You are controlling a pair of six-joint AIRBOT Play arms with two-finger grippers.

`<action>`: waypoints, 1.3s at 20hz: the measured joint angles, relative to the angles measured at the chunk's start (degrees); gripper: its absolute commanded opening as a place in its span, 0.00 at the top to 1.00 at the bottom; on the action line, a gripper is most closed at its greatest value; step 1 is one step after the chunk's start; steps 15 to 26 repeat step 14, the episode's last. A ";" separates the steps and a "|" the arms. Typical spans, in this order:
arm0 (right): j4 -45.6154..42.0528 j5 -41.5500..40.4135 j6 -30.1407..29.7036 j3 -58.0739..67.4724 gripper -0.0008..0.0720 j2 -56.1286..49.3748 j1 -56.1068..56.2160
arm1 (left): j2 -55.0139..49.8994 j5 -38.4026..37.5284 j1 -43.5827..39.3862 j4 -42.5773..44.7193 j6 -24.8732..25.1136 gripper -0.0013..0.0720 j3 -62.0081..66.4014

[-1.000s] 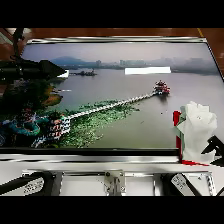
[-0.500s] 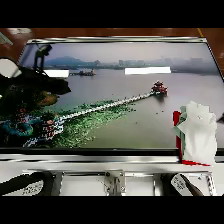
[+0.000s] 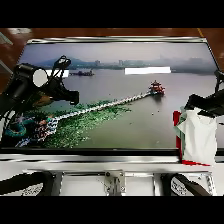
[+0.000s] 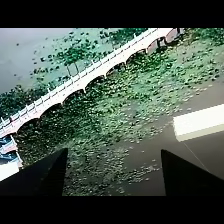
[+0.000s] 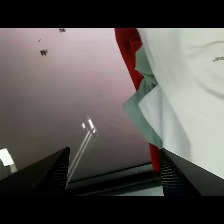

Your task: Fold the shirts.

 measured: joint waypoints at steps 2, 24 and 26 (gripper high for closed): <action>0.15 0.00 0.20 0.02 0.07 -0.31 1.01 | -0.07 -0.17 -0.20 0.50 -0.42 0.03 0.00; 0.85 -0.09 0.42 0.02 0.07 -0.61 2.12 | -0.11 -0.31 -0.42 1.22 -0.85 0.03 0.00; 0.85 -0.09 0.42 0.02 0.07 -0.61 2.12 | -0.11 -0.31 -0.42 1.22 -0.85 0.03 0.00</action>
